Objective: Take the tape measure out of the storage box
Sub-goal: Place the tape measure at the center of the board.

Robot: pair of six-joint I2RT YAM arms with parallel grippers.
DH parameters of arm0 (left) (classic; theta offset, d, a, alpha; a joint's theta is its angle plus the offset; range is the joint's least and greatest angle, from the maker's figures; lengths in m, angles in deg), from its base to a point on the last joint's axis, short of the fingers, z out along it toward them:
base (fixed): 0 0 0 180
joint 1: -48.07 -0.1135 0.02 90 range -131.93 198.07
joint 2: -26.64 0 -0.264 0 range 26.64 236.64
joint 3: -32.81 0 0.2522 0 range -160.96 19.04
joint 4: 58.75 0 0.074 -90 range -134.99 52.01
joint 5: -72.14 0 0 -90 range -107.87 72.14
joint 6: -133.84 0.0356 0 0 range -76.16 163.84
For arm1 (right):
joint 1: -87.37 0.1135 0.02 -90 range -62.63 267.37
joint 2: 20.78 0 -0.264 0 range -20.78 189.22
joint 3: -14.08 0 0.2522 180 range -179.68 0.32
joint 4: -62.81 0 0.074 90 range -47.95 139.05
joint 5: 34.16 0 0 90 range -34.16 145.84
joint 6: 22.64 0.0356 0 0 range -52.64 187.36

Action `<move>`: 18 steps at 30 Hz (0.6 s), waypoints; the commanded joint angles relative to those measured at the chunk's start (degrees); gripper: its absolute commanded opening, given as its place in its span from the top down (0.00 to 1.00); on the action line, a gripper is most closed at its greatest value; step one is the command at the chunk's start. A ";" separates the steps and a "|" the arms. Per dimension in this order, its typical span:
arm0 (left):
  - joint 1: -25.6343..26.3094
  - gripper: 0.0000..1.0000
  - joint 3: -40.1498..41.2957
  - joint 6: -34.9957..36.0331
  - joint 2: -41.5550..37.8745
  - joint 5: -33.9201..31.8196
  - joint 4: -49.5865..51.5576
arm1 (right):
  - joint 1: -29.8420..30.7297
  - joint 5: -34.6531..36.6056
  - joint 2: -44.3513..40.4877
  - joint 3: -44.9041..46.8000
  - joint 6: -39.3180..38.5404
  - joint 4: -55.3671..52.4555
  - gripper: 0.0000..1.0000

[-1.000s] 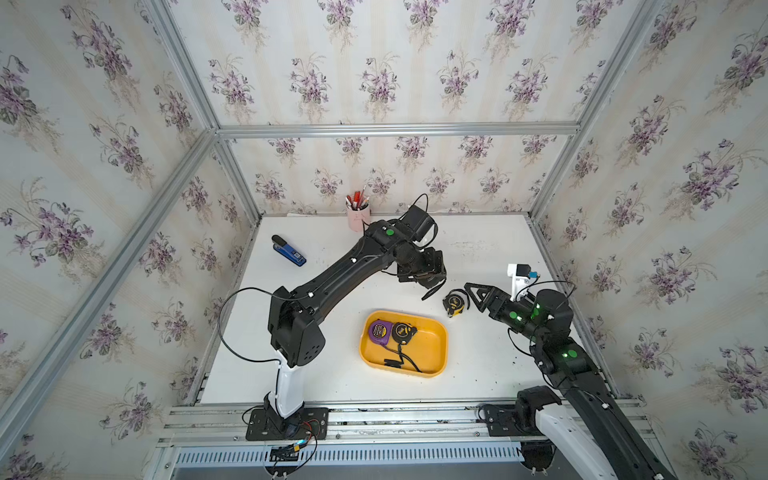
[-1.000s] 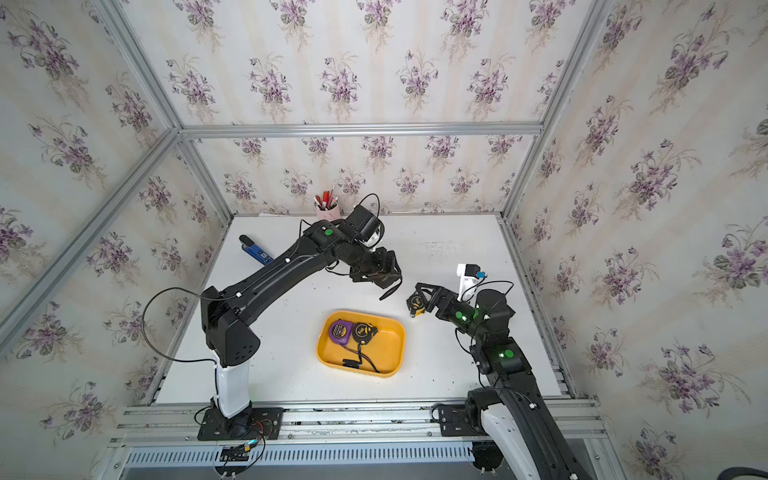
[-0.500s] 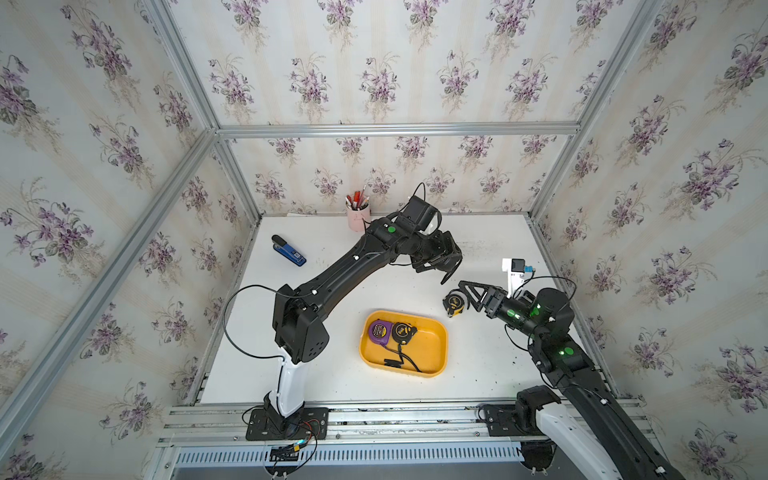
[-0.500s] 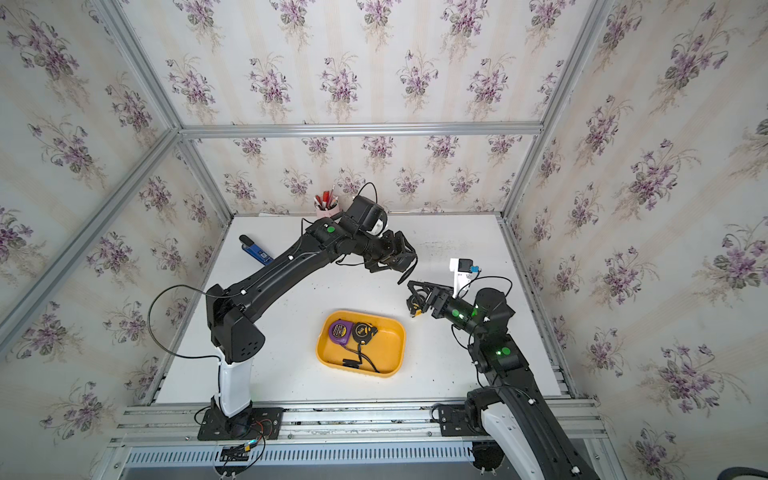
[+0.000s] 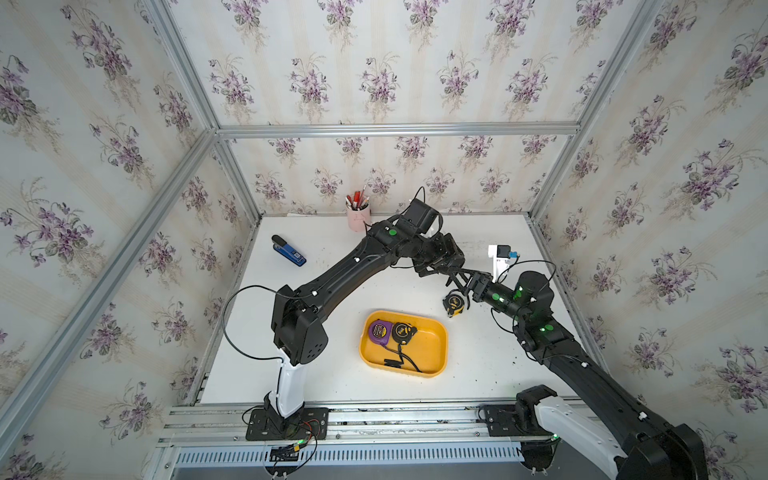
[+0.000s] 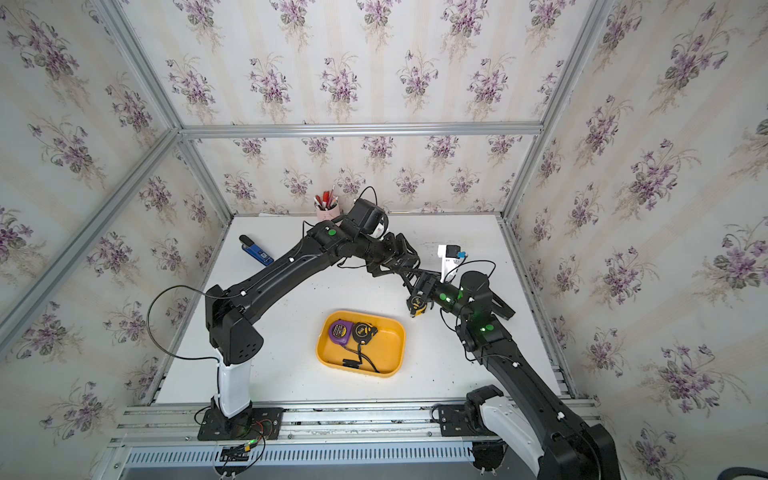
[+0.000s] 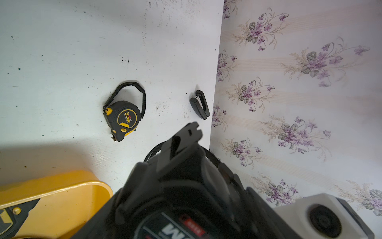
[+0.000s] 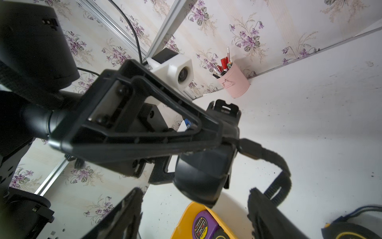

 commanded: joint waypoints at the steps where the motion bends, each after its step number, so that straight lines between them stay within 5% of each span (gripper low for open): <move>1: 0.21 1.00 -0.01 -0.38 -0.62 1.01 -3.55 | 0.50 2.37 1.03 -0.35 -0.51 4.51 0.18; 11: 0.75 1.00 0.74 -1.52 -0.53 2.70 -5.14 | 2.67 6.29 6.41 -0.79 0.83 9.11 0.28; 16: 0.79 1.00 0.76 -1.10 -0.92 2.57 -5.21 | 3.84 9.06 8.02 -1.27 1.19 9.05 0.52; 18: 0.70 0.92 0.65 -0.40 -0.88 2.57 -5.23 | 4.08 9.83 8.07 -1.81 1.01 8.14 0.61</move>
